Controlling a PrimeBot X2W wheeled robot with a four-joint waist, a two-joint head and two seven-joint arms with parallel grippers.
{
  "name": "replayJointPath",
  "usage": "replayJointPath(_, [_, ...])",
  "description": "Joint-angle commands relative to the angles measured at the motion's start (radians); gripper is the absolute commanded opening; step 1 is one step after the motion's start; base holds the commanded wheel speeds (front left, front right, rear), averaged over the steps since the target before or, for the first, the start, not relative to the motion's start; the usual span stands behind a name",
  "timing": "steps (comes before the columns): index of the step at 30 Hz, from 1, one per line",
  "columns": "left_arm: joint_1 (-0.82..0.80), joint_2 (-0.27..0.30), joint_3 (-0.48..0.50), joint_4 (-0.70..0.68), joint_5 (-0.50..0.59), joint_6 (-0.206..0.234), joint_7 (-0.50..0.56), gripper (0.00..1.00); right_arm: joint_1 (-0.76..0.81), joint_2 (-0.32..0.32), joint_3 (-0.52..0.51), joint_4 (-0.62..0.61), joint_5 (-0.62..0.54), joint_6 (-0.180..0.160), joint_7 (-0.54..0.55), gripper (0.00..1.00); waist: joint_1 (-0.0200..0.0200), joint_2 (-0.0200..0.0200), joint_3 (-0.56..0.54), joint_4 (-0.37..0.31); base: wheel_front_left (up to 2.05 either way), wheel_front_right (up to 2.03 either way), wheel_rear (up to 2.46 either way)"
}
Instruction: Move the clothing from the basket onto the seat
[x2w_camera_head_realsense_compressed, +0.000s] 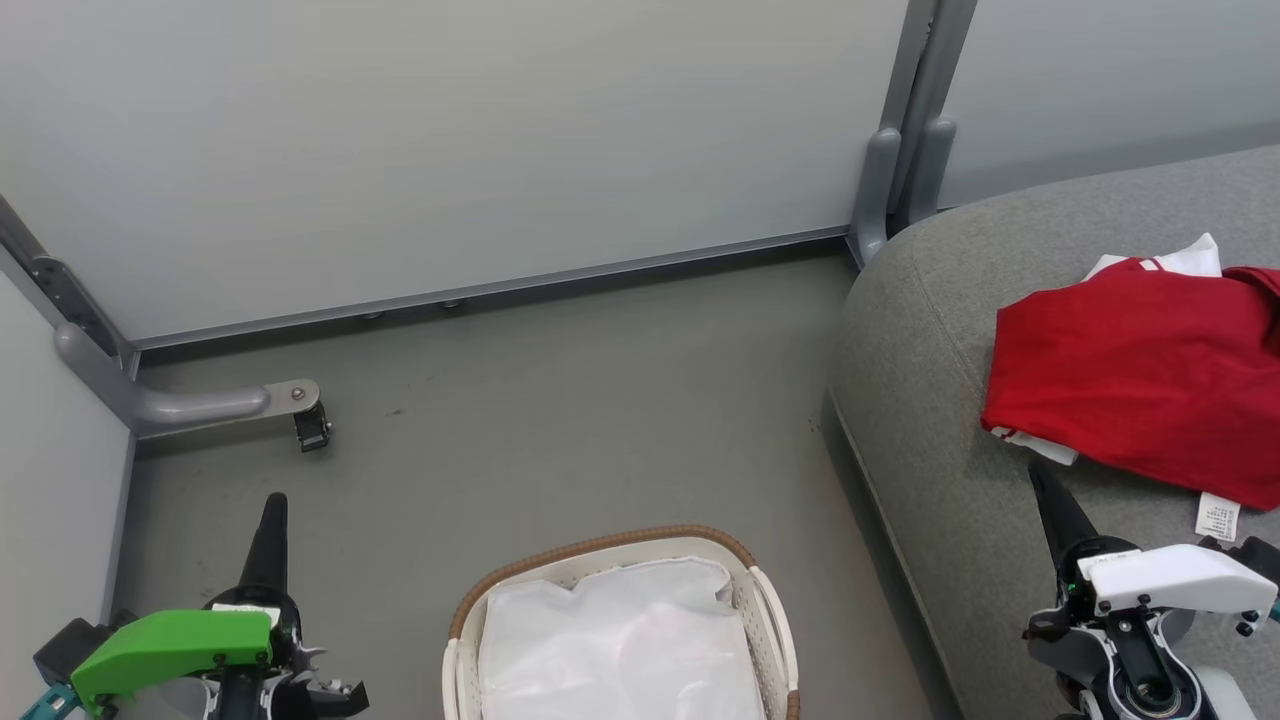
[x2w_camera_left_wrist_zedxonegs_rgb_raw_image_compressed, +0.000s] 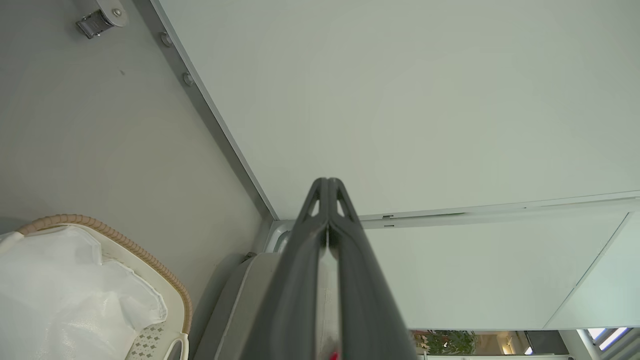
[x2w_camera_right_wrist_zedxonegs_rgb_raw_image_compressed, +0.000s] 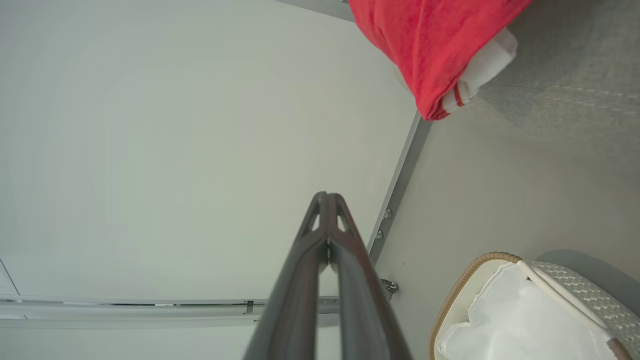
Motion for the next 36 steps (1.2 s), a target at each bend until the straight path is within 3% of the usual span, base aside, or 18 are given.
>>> replayJointPath(1, [-0.023,0.006,0.006,-0.007,-0.02,-0.006,0.006,0.0,0.003,-0.006,-0.006,-0.009,0.022,0.0,0.008,0.0,0.0,0.0,0.0,-0.001,0.0,0.0,0.0])
replayJointPath(25, [-0.04,0.007,0.018,-0.023,-0.187,-0.01,0.049,0.0,0.007,-0.007,-0.029,-0.024,0.193,0.0,0.051,0.0,0.0,0.0,-0.005,-0.011,0.0,0.0,0.0])
replayJointPath(36, [-0.039,0.007,0.018,-0.022,-0.189,-0.01,0.052,0.0,0.007,-0.007,-0.029,-0.024,0.196,0.0,0.051,0.0,0.0,0.0,-0.005,-0.012,0.0,0.0,0.0])
